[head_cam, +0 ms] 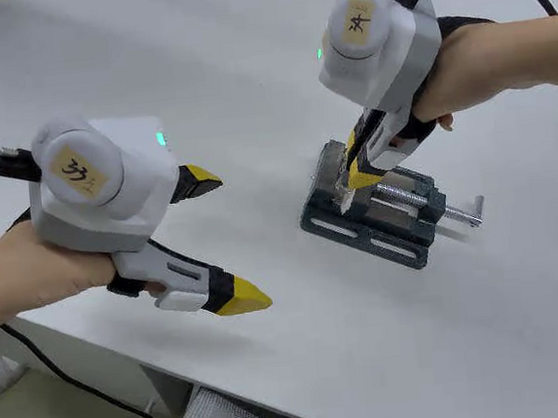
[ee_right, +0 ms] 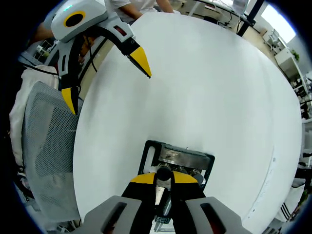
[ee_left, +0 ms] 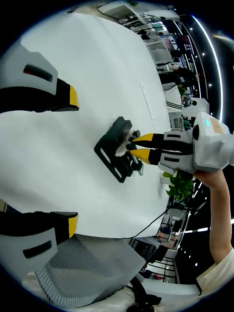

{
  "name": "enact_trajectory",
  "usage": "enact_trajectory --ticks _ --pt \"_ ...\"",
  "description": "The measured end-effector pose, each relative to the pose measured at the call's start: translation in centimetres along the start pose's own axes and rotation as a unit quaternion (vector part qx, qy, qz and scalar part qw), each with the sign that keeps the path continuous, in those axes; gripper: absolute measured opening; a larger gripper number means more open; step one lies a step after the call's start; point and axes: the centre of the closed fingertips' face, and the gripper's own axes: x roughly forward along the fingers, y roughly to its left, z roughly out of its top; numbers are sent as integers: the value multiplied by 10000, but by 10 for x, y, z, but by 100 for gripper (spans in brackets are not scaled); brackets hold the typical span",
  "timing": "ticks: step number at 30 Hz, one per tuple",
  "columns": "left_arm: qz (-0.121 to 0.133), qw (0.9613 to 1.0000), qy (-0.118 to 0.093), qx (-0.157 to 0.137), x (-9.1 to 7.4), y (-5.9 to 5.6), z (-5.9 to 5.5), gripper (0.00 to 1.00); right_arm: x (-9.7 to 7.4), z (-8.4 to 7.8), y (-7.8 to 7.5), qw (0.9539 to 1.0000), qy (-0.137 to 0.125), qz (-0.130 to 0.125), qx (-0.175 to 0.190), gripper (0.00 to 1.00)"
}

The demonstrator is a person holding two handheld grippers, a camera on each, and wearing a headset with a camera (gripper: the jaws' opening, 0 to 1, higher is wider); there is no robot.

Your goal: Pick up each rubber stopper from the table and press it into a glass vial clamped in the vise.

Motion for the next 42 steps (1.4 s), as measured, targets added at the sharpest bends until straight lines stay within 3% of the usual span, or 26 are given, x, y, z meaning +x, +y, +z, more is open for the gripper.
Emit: enact_trajectory --ticks 19,23,27,30,42 --pt "11 10000 19 -6 0 0 1 83 -2 -4 4 9992 -98 -15 -396 11" --pt "9 10000 17 0 -1 -1 3 83 -9 -5 6 9992 -160 -29 -371 12" --pt "6 10000 21 -6 -1 -1 2 83 -14 -2 7 9993 -298 -10 -242 6" --pt "0 10000 29 -10 -1 0 0 83 -13 -1 4 9989 -425 -13 -177 5" --pt "-4 10000 76 -33 -2 -1 -3 83 -11 1 3 9987 -507 17 -53 0"
